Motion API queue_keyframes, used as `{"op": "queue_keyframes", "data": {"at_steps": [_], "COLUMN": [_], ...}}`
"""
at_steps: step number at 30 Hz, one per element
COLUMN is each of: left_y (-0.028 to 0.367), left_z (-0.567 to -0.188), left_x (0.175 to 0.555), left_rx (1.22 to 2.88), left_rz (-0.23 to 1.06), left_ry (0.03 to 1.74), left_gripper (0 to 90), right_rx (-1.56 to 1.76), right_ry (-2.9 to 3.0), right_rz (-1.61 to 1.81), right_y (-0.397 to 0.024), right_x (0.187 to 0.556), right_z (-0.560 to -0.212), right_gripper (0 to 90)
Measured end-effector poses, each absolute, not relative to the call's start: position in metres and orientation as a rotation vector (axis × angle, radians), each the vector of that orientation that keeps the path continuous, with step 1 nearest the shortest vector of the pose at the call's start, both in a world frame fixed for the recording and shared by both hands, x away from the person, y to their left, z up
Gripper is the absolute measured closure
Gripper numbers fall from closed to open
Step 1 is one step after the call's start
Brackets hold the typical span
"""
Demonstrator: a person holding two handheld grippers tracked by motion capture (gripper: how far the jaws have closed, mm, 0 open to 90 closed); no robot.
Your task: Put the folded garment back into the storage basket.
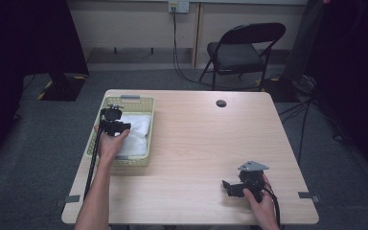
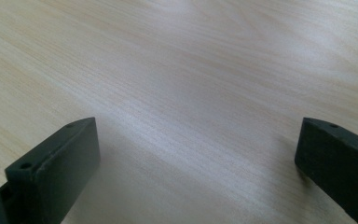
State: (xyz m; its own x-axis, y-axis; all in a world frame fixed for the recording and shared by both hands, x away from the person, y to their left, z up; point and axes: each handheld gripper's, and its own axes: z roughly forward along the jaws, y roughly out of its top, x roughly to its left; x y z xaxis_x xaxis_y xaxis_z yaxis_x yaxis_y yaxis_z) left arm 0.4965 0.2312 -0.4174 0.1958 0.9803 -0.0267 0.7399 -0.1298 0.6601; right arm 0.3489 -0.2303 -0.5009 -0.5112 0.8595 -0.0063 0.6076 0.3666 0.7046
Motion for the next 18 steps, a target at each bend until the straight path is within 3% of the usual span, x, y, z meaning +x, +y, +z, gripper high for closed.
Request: {"op": "queue_keyframes", "data": {"at_steps": [6, 13, 18], "left_y": [0.2345, 0.2343, 0.2313], "left_z": [-0.4173, -0.4122, -0.4077], "left_x": [0.4972, 0.4954, 0.4904], "left_rx": [1.927, 1.887, 1.888], "left_rz": [0.566, 0.585, 0.601], "left_ry": [1.606, 1.598, 1.584], "left_gripper": [32.9, 10.5, 6.1], "right_rx": [1.281, 1.282, 1.281], "right_ry": [2.259, 2.259, 2.259], "right_rz": [0.927, 0.927, 0.927], "right_y": [-0.2303, -0.2303, -0.2303], "right_x": [0.3489, 0.3489, 0.3489], "right_z": [-0.5009, -0.5009, -0.5009], "right_gripper": [0.0, 0.0, 0.0]}}
